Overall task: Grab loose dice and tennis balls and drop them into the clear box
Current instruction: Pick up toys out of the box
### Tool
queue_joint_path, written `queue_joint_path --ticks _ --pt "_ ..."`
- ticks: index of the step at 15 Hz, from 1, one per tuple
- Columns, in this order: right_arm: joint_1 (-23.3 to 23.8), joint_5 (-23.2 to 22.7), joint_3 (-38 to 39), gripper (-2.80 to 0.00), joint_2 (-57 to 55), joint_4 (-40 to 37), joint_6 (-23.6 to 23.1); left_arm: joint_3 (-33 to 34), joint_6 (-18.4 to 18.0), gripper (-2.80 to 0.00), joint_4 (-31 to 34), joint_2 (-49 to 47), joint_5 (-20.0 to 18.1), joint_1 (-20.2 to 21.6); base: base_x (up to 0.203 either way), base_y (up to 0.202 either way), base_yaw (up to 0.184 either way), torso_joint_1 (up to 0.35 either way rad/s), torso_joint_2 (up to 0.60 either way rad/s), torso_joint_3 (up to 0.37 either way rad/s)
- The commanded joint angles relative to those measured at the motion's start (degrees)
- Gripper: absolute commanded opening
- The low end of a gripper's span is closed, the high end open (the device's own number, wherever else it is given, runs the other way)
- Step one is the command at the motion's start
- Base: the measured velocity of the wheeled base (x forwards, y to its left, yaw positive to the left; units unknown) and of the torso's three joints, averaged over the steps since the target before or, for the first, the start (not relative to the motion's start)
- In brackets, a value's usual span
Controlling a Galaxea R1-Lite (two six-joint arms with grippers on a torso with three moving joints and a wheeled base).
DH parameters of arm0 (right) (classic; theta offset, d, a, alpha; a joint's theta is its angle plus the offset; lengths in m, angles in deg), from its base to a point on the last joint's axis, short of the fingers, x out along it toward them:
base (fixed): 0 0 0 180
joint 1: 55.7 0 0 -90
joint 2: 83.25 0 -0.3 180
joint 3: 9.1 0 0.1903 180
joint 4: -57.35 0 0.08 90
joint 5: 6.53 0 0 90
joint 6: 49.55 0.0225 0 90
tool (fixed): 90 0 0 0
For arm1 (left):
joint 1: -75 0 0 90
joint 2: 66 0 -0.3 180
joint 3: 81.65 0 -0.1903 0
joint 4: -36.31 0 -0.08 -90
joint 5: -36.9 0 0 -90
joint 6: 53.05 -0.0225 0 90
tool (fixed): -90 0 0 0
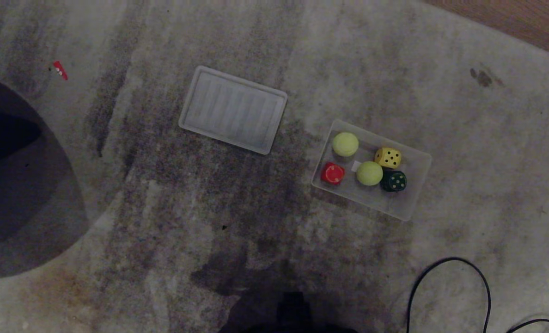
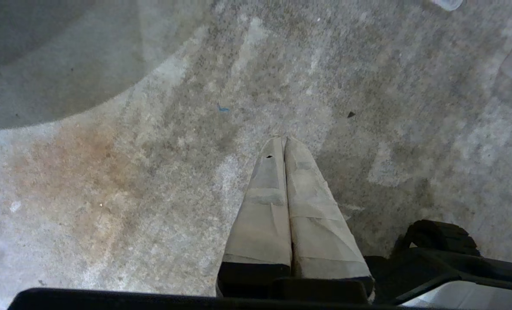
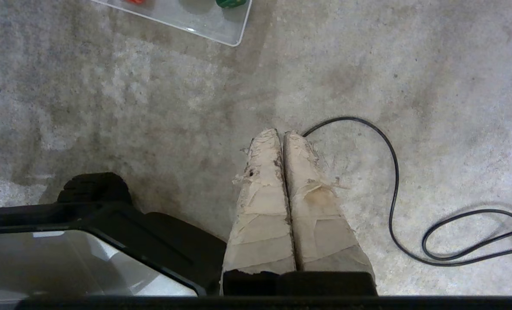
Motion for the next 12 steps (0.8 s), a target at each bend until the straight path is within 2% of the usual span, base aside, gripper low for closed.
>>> queue_joint_path --ticks 1,12 --pt "0.0 0.0 0.0 -2.8 -0.2 0.0 0.0 0.1 0.0 -2.8 0.0 -0.1 0.0 0.0 0.0 0.0 0.0 -0.002 0.0 0.153" --pt "0.0 0.0 0.0 -2.8 -0.2 0.0 0.0 0.1 0.4 -2.8 -0.1 -0.1 0.0 0.0 0.0 0.0 0.0 0.002 0.0 0.194"
